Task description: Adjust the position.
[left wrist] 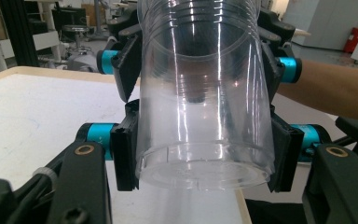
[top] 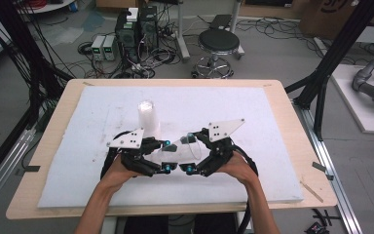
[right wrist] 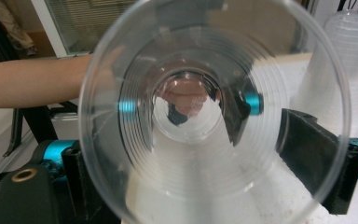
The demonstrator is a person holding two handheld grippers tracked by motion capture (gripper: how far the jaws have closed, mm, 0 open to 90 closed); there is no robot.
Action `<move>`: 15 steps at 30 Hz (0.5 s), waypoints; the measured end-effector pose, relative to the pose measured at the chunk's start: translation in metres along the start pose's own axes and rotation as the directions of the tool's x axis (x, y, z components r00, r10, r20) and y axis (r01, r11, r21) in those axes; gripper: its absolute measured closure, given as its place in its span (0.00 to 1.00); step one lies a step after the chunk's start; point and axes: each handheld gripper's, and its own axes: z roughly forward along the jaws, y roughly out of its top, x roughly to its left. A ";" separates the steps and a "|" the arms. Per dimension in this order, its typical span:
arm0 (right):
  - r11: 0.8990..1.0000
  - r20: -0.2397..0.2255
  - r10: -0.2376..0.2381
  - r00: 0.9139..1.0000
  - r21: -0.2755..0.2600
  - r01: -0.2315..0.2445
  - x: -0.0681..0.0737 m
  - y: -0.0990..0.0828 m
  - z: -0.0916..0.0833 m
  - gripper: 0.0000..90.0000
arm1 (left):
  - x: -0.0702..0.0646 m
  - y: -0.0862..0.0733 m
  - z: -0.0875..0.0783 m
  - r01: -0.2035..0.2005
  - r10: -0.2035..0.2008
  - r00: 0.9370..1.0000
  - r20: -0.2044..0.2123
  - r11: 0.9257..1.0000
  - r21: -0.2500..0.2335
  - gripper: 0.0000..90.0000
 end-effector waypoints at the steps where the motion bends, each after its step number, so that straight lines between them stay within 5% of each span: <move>1: 1.000 -0.003 -0.008 1.000 -0.006 0.008 0.000 0.001 0.000 0.16 | 0.000 0.000 0.000 0.000 0.000 1.000 0.002 1.000 0.000 0.46; 11: 1.000 -0.022 0.001 1.000 -0.029 -0.001 0.000 0.002 0.000 0.19 | -0.001 0.000 0.000 -0.007 0.007 1.000 0.006 1.000 -0.012 0.46; 15: 0.999 -0.029 -0.006 1.000 -0.034 0.005 0.000 0.003 -0.001 0.30 | 0.000 0.000 0.001 -0.014 0.014 1.000 0.010 1.000 0.002 0.46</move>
